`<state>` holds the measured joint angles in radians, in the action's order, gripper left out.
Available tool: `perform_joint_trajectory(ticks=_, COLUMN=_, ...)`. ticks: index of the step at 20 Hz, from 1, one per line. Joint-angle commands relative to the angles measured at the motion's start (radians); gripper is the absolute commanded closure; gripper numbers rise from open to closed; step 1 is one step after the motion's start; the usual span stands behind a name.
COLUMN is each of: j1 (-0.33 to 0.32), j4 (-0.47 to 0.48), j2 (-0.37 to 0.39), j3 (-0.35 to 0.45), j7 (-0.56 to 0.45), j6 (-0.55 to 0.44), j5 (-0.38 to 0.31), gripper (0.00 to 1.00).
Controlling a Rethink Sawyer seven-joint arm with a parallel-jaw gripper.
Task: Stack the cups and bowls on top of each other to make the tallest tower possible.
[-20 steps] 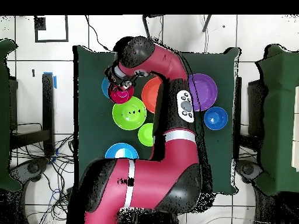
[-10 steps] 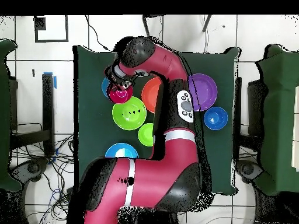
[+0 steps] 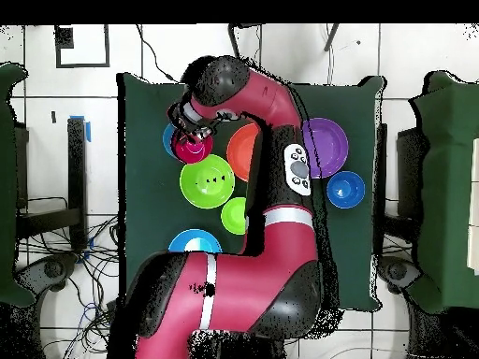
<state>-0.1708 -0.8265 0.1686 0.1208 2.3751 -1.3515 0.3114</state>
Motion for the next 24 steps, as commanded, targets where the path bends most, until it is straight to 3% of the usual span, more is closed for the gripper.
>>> perform_joint_trajectory(ticks=1, j1=-0.004, j4=0.017, j2=-0.001, j3=0.057, j7=0.067, j6=-0.033, j5=0.0, gripper=1.0)
perform_joint_trajectory(ticks=18, j1=-0.002, j4=-0.008, j2=0.009, j3=0.071, j7=0.058, j6=-0.023, j5=0.015, gripper=1.0)
perform_joint_trajectory(ticks=24, j1=-0.002, j4=0.027, j2=-0.007, j3=0.075, j7=0.067, j6=-0.047, j5=0.015, gripper=1.0)
